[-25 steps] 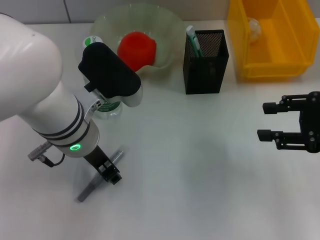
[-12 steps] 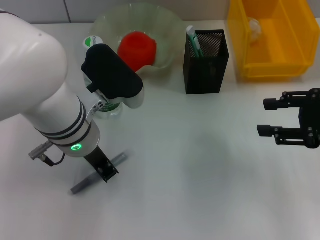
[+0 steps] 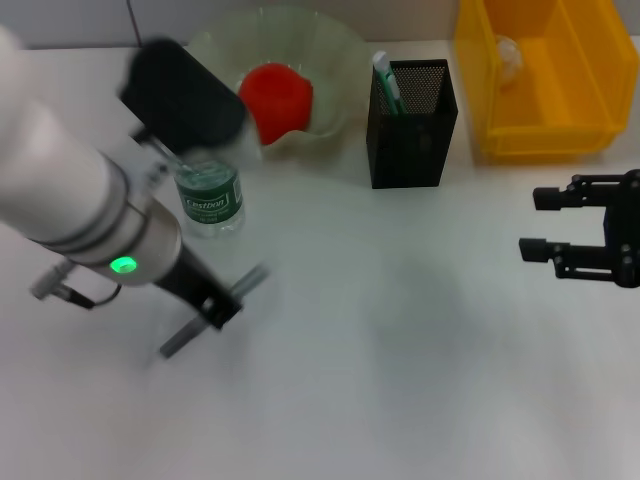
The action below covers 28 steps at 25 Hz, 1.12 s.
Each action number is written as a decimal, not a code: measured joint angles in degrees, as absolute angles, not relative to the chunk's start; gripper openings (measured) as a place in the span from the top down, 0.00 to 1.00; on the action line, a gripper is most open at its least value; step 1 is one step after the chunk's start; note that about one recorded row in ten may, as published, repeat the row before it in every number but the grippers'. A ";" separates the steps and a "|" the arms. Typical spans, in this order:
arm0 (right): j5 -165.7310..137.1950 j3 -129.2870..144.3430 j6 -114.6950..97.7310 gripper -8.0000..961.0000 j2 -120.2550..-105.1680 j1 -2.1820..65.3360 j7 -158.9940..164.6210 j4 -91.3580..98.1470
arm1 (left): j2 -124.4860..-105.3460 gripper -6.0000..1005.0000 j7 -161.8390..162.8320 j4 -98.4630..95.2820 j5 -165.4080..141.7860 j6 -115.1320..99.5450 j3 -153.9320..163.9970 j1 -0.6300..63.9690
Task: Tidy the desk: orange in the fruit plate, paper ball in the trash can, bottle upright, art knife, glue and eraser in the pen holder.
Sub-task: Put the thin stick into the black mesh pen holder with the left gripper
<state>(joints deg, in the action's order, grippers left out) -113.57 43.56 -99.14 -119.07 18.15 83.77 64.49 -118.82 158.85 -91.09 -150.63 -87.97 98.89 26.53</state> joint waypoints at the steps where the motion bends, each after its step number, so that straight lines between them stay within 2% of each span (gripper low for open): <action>1: -113.57 43.56 -99.14 0.35 -119.07 18.15 83.76 64.49 | -118.82 0.84 158.85 -91.09 -150.63 -87.97 98.89 26.53; 7: -112.41 41.65 -99.00 0.35 -119.10 18.28 83.82 61.63 | -118.74 0.85 139.90 -101.01 -125.78 -84.50 84.84 15.20; 14: -112.25 41.01 -98.96 0.34 -119.27 18.28 83.99 58.02 | -118.74 0.85 124.11 -99.31 -108.55 -76.77 82.39 10.89; 19: -112.23 40.30 -98.33 0.34 -119.27 18.26 83.88 56.51 | -118.77 0.85 112.85 -90.45 -96.76 -69.54 82.67 13.17; 20: -112.24 40.27 -97.55 0.34 -119.27 18.26 83.89 56.43 | -118.75 0.85 108.22 -84.77 -91.64 -67.84 82.64 15.80; 28: -112.30 40.63 -95.63 0.34 -119.26 18.30 83.67 55.99 | -118.98 0.85 100.34 -70.14 -81.69 -60.62 83.65 24.11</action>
<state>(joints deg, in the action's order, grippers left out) -112.30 40.63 -95.63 -119.26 18.30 83.67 55.99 -118.98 100.34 -70.14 -81.69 -60.62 83.65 24.11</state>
